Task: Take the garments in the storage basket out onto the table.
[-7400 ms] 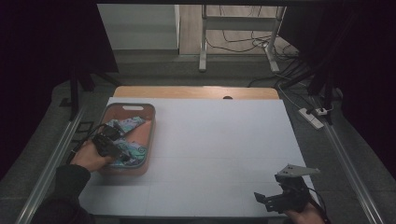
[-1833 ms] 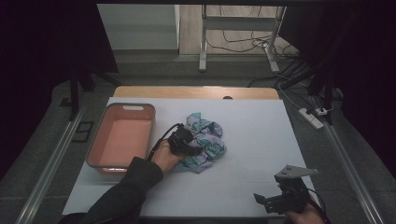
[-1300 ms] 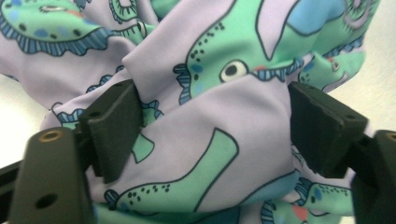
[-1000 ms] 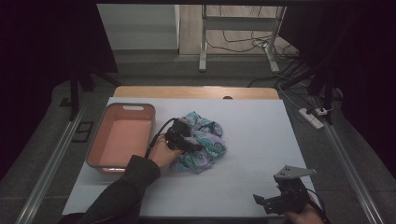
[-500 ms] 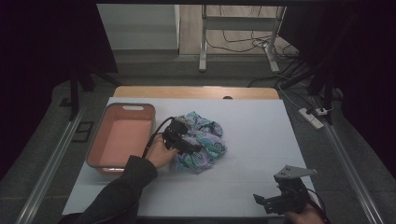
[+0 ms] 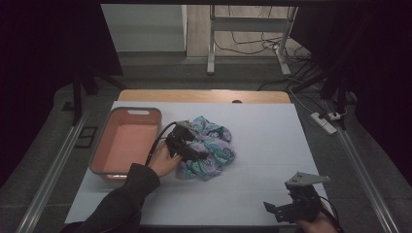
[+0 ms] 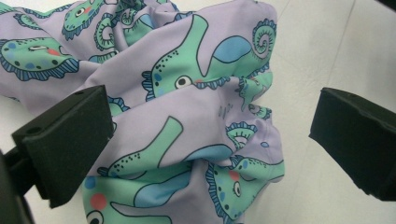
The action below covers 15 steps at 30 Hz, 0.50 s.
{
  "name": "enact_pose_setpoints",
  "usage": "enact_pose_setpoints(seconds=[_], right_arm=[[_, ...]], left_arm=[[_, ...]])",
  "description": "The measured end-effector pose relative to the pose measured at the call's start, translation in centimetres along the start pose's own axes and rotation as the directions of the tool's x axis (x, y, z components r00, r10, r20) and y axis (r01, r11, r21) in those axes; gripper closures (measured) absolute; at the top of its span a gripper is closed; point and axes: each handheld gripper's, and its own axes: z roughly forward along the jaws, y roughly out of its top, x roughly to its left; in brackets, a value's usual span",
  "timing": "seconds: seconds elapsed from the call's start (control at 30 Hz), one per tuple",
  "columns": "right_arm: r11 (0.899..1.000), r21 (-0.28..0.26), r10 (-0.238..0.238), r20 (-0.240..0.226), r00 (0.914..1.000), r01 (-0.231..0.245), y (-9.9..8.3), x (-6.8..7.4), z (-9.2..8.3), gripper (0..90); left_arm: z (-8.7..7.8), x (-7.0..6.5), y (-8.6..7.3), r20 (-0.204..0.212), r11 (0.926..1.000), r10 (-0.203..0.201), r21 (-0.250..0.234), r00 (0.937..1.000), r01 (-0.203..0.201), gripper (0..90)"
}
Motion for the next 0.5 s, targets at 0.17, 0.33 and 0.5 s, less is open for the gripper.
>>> enact_pose_setpoints(seconds=[0.17, 0.33, 0.5], right_arm=[[1.000, 0.000, -0.001, 0.000, 1.0000, 0.001, 0.00, 0.02, 0.00, 0.0], [1.000, -0.001, -0.001, -0.001, 1.0000, 0.001, 0.00, 0.01, -0.01, 0.0], [1.000, 0.000, -0.002, 0.000, 1.0000, 0.002, 0.00, 0.02, -0.01, 0.0]], left_arm=[[-0.25, -0.30, -0.10, -0.007, 0.9995, 0.029, 0.009, 0.9995, -0.029, 0.0], [-0.57, -0.47, -0.14, 0.042, 0.9996, 0.028, 0.000, 0.9987, -0.028, 0.2], [-0.70, -0.87, -0.29, 0.043, 0.9979, 0.057, 0.029, 0.9974, -0.059, 0.0]])
